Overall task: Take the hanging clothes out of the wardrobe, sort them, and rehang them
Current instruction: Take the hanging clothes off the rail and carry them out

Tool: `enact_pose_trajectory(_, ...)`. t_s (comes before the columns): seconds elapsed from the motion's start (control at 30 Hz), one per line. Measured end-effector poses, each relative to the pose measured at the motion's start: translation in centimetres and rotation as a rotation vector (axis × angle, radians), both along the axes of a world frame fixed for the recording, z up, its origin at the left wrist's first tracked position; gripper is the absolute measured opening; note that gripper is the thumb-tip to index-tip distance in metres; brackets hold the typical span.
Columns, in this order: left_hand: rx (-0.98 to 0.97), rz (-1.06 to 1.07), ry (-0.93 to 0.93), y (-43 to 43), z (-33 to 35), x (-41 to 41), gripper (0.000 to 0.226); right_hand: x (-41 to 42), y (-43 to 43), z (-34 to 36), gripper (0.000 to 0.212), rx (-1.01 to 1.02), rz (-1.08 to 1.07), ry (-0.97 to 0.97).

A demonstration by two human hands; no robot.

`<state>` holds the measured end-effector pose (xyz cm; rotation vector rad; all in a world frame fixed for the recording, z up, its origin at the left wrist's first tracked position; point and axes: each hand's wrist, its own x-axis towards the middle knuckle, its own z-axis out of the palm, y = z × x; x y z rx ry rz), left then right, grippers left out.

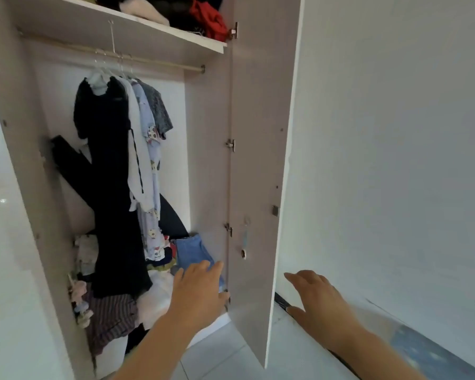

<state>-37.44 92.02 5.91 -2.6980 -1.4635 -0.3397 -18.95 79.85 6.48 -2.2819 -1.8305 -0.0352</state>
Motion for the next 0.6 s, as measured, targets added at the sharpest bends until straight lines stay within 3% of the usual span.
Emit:
enact_pose_trajectory(0.27, 0.056, 0.253, -0.006, 9.8, 2.2, -0.4, 0.063, 1.0, 16.0, 2.5, 0.059, 0.065, 0.253, 0.002)
enact_pose_trajectory(0.6, 0.182, 0.330, -0.153, 26.1, 4.8, -2.2, 0.064, -0.8, 34.7, 4.2, 0.059, 0.109, 0.405, -0.073)
